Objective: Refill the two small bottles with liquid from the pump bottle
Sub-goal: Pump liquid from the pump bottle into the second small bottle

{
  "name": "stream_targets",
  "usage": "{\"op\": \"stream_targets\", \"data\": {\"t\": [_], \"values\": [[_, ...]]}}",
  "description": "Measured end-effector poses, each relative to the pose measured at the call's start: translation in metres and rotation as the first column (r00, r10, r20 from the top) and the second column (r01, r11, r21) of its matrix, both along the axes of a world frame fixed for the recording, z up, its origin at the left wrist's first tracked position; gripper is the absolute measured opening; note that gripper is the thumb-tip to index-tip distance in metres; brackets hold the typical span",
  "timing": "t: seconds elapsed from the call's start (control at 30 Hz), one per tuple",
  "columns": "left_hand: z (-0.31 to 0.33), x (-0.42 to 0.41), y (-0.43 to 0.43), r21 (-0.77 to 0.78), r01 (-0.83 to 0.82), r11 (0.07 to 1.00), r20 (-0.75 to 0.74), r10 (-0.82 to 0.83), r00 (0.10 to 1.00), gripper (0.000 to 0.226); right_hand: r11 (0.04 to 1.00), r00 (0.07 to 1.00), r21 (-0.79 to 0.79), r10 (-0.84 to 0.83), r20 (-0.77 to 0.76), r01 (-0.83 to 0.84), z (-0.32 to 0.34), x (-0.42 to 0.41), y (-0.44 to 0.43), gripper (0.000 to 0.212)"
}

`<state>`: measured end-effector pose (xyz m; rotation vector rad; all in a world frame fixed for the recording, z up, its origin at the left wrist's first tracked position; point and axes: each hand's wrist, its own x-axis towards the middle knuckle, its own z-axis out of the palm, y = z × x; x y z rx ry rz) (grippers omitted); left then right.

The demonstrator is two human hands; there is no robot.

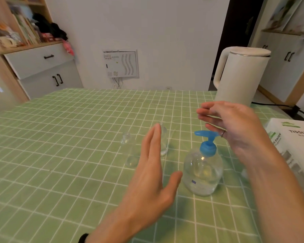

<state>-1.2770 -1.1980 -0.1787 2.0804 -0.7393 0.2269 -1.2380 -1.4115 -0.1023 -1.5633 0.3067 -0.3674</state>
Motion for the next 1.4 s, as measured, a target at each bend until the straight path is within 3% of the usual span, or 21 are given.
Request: {"op": "stream_targets", "data": {"t": [0.13,0.23,0.37,0.53,0.73,0.93,1.4], "values": [[0.008,0.017,0.027,-0.128,-0.202,0.971,0.226,0.227,0.947,0.092,1.000,1.000,0.007,-0.015,0.009,0.015,0.000,-0.001,0.001,0.025],[-0.002,0.042,0.046,-0.134,-0.294,0.946,0.106,0.308,0.945,0.095,0.999,1.000,-0.037,-0.012,0.010,0.013,0.000,-0.001,0.007,0.025],[-0.020,0.060,0.058,-0.083,-0.264,0.961,-0.138,0.251,0.958,0.100,0.994,1.000,-0.110,-0.009,0.024,0.011,-0.003,0.000,0.013,0.024],[-0.032,0.072,0.058,-0.071,-0.224,0.972,-0.237,0.202,0.950,0.074,0.988,1.000,-0.151,-0.017,0.024,0.021,-0.008,0.003,0.015,0.027],[-0.026,0.059,0.048,-0.173,-0.200,0.964,-0.138,0.177,0.974,0.051,0.992,0.999,-0.119,-0.042,0.029,0.046,-0.008,0.005,0.014,0.025],[0.010,0.055,0.019,-0.094,0.066,0.993,0.107,-0.056,0.993,0.050,0.988,0.995,-0.122,-0.090,0.039,0.094,-0.007,0.006,0.013,0.024],[0.011,0.066,0.012,-0.117,0.099,0.988,0.119,-0.085,0.989,0.046,0.964,0.993,-0.239,-0.111,0.049,0.119,-0.011,0.010,0.015,0.028]]}}
